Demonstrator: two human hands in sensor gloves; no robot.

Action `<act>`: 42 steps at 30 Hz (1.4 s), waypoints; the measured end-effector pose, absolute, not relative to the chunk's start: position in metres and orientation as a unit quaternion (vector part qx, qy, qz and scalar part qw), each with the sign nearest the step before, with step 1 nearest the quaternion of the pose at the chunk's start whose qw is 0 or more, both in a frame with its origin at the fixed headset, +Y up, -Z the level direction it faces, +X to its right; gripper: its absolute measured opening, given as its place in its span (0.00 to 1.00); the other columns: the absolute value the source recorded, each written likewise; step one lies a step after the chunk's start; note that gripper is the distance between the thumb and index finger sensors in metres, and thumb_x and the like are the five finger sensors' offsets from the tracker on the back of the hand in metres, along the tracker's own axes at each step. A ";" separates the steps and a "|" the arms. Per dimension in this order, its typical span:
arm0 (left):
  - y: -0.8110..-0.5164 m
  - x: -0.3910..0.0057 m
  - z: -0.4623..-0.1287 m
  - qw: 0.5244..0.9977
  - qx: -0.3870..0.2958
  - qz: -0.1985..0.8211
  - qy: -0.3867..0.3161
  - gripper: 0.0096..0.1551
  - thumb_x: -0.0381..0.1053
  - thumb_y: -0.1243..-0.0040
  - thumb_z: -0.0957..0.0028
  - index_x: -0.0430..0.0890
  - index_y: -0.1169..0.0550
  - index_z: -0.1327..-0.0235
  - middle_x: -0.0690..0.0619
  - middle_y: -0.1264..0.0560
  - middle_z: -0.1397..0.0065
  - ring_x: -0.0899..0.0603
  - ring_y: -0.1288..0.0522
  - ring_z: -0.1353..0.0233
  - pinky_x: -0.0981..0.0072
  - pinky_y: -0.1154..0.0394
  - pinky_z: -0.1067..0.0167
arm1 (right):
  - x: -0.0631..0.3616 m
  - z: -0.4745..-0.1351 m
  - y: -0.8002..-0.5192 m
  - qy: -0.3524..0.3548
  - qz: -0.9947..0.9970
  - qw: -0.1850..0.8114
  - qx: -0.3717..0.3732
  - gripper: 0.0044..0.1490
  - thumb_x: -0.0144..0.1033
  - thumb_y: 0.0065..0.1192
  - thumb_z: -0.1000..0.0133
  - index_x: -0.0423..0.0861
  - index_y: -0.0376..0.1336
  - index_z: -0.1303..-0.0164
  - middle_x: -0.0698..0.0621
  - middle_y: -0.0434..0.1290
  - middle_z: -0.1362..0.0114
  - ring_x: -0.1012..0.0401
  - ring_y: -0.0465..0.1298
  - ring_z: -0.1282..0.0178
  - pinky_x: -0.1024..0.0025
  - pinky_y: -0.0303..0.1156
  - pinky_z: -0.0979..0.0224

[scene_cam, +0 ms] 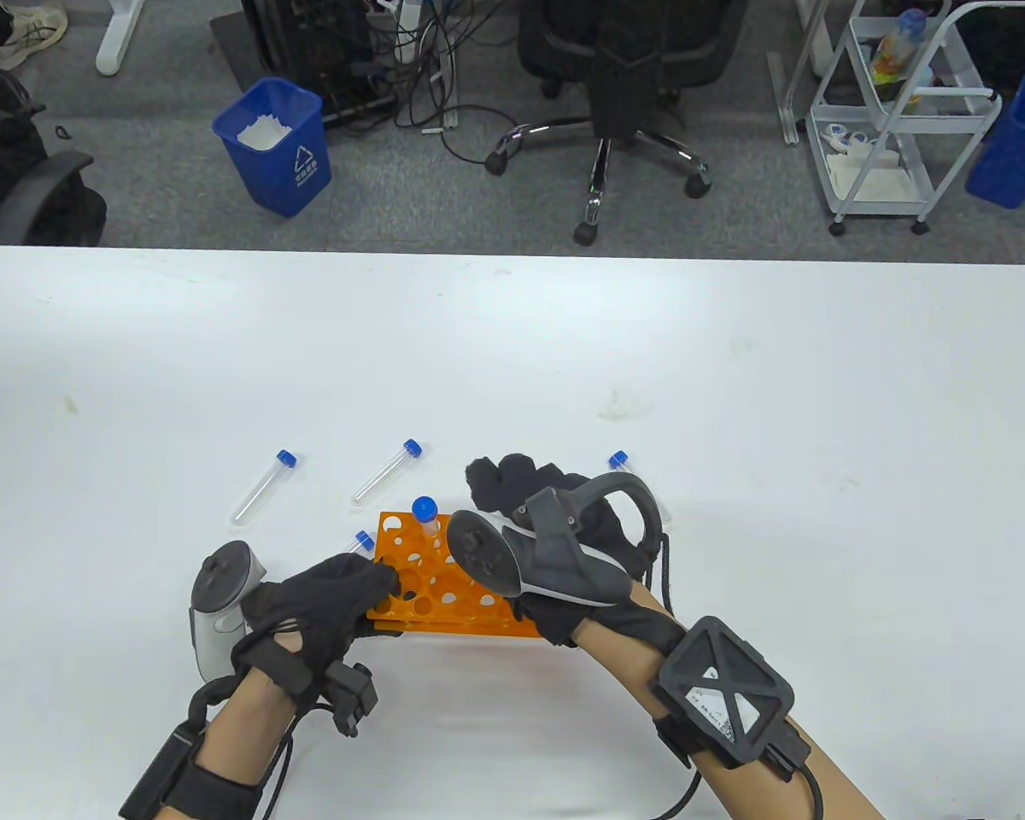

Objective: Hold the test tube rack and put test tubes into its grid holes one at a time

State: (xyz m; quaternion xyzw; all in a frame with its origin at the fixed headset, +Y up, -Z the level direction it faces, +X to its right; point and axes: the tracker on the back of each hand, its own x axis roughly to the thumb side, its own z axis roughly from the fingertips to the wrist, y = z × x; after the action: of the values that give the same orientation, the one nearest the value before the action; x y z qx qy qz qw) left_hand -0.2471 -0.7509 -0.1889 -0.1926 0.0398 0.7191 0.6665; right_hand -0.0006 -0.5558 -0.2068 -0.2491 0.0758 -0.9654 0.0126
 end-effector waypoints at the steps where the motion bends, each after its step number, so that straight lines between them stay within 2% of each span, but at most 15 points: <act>1: -0.751 -0.247 -0.189 0.667 -0.193 0.719 0.040 0.31 0.58 0.26 0.61 0.29 0.13 0.68 0.25 0.30 0.35 0.29 0.15 0.45 0.44 0.14 0.51 | 0.002 -0.207 -0.551 0.084 -0.966 0.006 -0.246 0.40 0.44 0.75 0.57 0.43 0.68 0.34 0.37 0.78 0.33 0.46 0.86 0.54 0.51 0.85 0.54; 7: -0.750 -0.247 -0.189 0.666 -0.192 0.720 0.040 0.31 0.58 0.26 0.60 0.28 0.13 0.68 0.25 0.30 0.35 0.29 0.15 0.45 0.44 0.14 0.51 | 0.025 -0.220 -0.533 0.130 -0.973 -0.014 -0.189 0.37 0.42 0.73 0.56 0.43 0.69 0.35 0.37 0.78 0.34 0.46 0.85 0.52 0.50 0.84 0.52; 8: -0.750 -0.247 -0.189 0.666 -0.192 0.720 0.039 0.19 0.58 0.26 0.60 0.44 0.13 0.68 0.30 0.30 0.33 0.29 0.15 0.45 0.44 0.14 0.51 | 0.030 -0.226 -0.534 0.128 -0.976 -0.014 -0.178 0.37 0.42 0.73 0.55 0.44 0.69 0.35 0.37 0.78 0.34 0.46 0.85 0.52 0.50 0.84 0.52; 9: -0.751 -0.247 -0.189 0.665 -0.193 0.720 0.039 0.31 0.58 0.26 0.60 0.28 0.13 0.68 0.30 0.30 0.33 0.29 0.15 0.45 0.44 0.14 0.51 | 0.035 -0.232 -0.537 0.123 -0.978 -0.015 -0.166 0.36 0.41 0.73 0.55 0.44 0.69 0.36 0.37 0.78 0.34 0.45 0.85 0.52 0.50 0.84 0.52; 11: -0.750 -0.246 -0.189 0.665 -0.194 0.720 0.039 0.19 0.58 0.26 0.60 0.44 0.13 0.68 0.25 0.30 0.35 0.29 0.15 0.45 0.45 0.14 0.51 | 0.044 -0.244 -0.544 0.111 -0.983 -0.011 -0.144 0.36 0.41 0.73 0.55 0.44 0.69 0.36 0.37 0.78 0.34 0.45 0.85 0.51 0.50 0.84 0.51; 12: -0.751 -0.246 -0.189 0.665 -0.194 0.720 0.040 0.31 0.58 0.26 0.60 0.28 0.13 0.68 0.25 0.30 0.35 0.29 0.15 0.45 0.45 0.14 0.51 | 0.049 -0.252 -0.550 0.103 -0.986 -0.009 -0.132 0.35 0.41 0.73 0.55 0.44 0.70 0.36 0.37 0.78 0.34 0.45 0.85 0.51 0.50 0.84 0.51; 13: -0.750 -0.246 -0.189 0.665 -0.194 0.720 0.040 0.19 0.58 0.26 0.60 0.44 0.13 0.68 0.25 0.30 0.35 0.29 0.15 0.45 0.44 0.14 0.51 | 0.055 -0.261 -0.558 0.087 -0.989 -0.009 -0.119 0.35 0.41 0.73 0.55 0.44 0.70 0.37 0.37 0.78 0.34 0.45 0.85 0.51 0.50 0.84 0.51; 14: -0.750 -0.246 -0.189 0.665 -0.194 0.720 0.040 0.31 0.58 0.26 0.60 0.29 0.13 0.68 0.25 0.30 0.35 0.29 0.15 0.45 0.44 0.14 0.51 | 0.059 -0.267 -0.564 0.076 -0.991 -0.010 -0.110 0.35 0.41 0.73 0.55 0.44 0.70 0.37 0.37 0.78 0.34 0.45 0.85 0.51 0.50 0.84 0.51; 18: -0.750 -0.247 -0.189 0.664 -0.195 0.721 0.040 0.19 0.58 0.26 0.60 0.44 0.13 0.68 0.25 0.30 0.35 0.29 0.15 0.45 0.45 0.14 0.51 | 0.078 -0.298 -0.603 0.017 -0.997 -0.012 -0.078 0.34 0.40 0.73 0.55 0.45 0.70 0.37 0.38 0.78 0.34 0.45 0.85 0.50 0.49 0.83 0.50; 26: -0.751 -0.247 -0.190 0.662 -0.198 0.722 0.043 0.19 0.58 0.26 0.60 0.44 0.13 0.68 0.25 0.30 0.35 0.29 0.14 0.45 0.44 0.14 0.51 | 0.103 -0.338 -0.683 -0.077 -0.996 0.003 -0.034 0.36 0.40 0.73 0.56 0.46 0.68 0.35 0.38 0.77 0.33 0.44 0.83 0.47 0.47 0.82 0.47; 27: -0.751 -0.247 -0.190 0.662 -0.198 0.721 0.043 0.31 0.58 0.26 0.60 0.29 0.13 0.67 0.25 0.30 0.35 0.29 0.15 0.45 0.44 0.14 0.51 | 0.105 -0.341 -0.689 -0.083 -0.996 0.007 -0.031 0.37 0.40 0.74 0.56 0.46 0.68 0.34 0.38 0.77 0.32 0.43 0.83 0.46 0.47 0.82 0.47; 28: -0.751 -0.247 -0.190 0.663 -0.199 0.720 0.044 0.19 0.58 0.27 0.60 0.44 0.13 0.68 0.25 0.30 0.35 0.29 0.15 0.45 0.45 0.14 0.51 | 0.106 -0.344 -0.696 -0.090 -0.996 0.012 -0.028 0.37 0.40 0.74 0.56 0.46 0.68 0.34 0.38 0.76 0.32 0.43 0.83 0.46 0.46 0.82 0.46; 40: -0.751 -0.247 -0.191 0.664 -0.201 0.719 0.045 0.19 0.58 0.26 0.60 0.44 0.13 0.68 0.25 0.30 0.35 0.29 0.15 0.45 0.44 0.14 0.51 | 0.103 -0.361 -0.734 -0.107 -0.993 0.053 -0.009 0.40 0.43 0.75 0.57 0.48 0.66 0.32 0.39 0.77 0.32 0.43 0.83 0.45 0.45 0.81 0.45; 41: -0.751 -0.248 -0.191 0.664 -0.201 0.719 0.046 0.32 0.58 0.26 0.60 0.28 0.13 0.68 0.25 0.30 0.35 0.29 0.15 0.45 0.44 0.14 0.51 | 0.103 -0.362 -0.737 -0.108 -0.993 0.054 -0.008 0.40 0.43 0.75 0.57 0.48 0.66 0.32 0.39 0.77 0.33 0.43 0.83 0.45 0.45 0.81 0.45; 42: -0.751 -0.248 -0.191 0.664 -0.200 0.719 0.046 0.19 0.58 0.26 0.60 0.44 0.13 0.68 0.25 0.30 0.35 0.29 0.15 0.45 0.45 0.14 0.51 | 0.103 -0.362 -0.738 -0.109 -0.993 0.054 -0.006 0.40 0.43 0.75 0.57 0.48 0.66 0.32 0.39 0.77 0.33 0.43 0.83 0.46 0.45 0.81 0.45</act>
State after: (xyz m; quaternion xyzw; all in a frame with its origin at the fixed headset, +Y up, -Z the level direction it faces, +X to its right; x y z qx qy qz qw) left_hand -0.2477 -0.7508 -0.1909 -0.2000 0.0462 0.7186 0.6644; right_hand 0.1033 -0.7383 -0.3625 -0.0065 -0.1085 -0.9926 0.0541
